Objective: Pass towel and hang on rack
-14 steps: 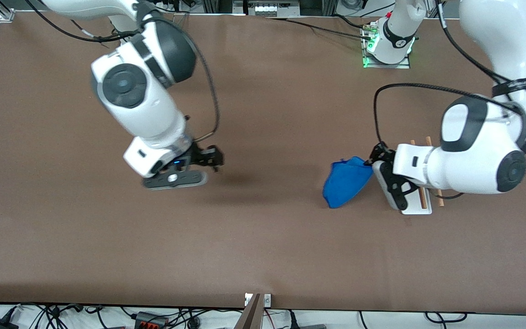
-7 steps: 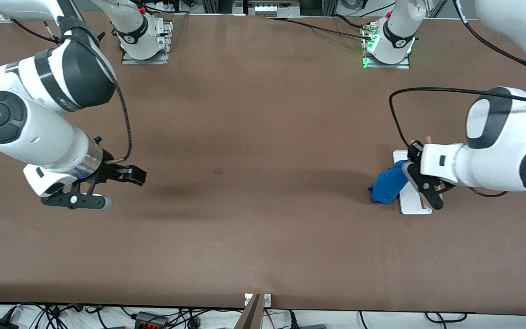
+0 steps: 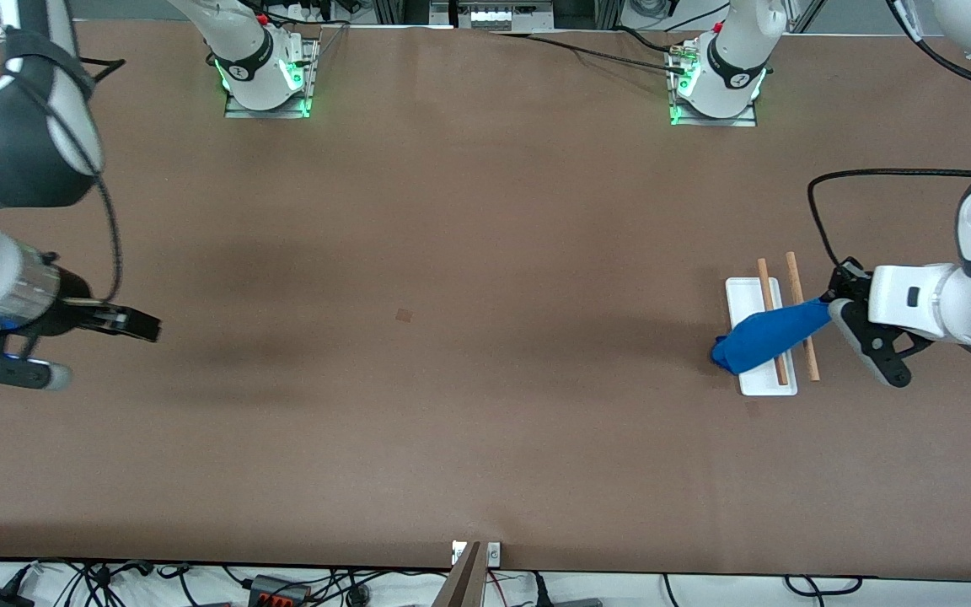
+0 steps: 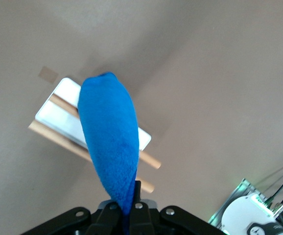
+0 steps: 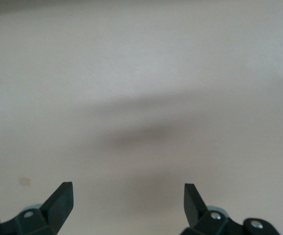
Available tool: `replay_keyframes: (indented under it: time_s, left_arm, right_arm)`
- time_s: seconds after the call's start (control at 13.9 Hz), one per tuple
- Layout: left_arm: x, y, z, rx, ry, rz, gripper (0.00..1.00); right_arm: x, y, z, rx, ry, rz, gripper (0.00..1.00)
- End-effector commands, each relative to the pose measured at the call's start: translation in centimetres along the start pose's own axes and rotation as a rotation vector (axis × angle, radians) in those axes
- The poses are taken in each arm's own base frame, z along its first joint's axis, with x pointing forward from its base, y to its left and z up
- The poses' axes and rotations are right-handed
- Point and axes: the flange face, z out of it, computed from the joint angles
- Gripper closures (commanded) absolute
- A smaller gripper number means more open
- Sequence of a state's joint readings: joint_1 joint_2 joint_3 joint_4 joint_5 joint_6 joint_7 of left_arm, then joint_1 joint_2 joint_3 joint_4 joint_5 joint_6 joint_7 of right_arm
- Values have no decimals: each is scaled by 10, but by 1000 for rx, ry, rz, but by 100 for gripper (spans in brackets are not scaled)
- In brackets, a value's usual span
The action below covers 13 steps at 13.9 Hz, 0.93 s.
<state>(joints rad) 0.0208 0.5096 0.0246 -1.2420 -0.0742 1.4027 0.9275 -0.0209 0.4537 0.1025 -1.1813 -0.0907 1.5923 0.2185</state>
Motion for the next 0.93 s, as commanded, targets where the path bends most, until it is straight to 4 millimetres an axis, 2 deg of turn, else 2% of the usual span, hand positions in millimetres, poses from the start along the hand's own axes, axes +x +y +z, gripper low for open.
replay_keyframes:
  time_s: [0.0, 0.14, 0.29, 0.57, 0.72, 0.86]
  left_arm:
    - [-26, -16, -8, 37, -10, 53, 99]
    - [-40, -33, 2, 39, -1, 72, 99]
    - [-60, -54, 16, 45, 19, 88, 99]
    - [-59, -67, 44, 66, 35, 85, 99]
    - [-60, -71, 48, 81, 43, 95, 99]
    - [-67, -86, 50, 119, 67, 141, 99]
  right_arm:
    - [-26, 37, -17, 9, -5, -54, 0]
    - [-33, 52, -29, 2, -1, -75, 0]
    - [-42, 55, -31, -5, -51, -65, 0]
    - [-56, 65, -45, -5, -42, -54, 0]
    - [-58, 75, -48, -5, -23, -67, 0]
    - [-60, 86, -50, -8, -27, -88, 0]
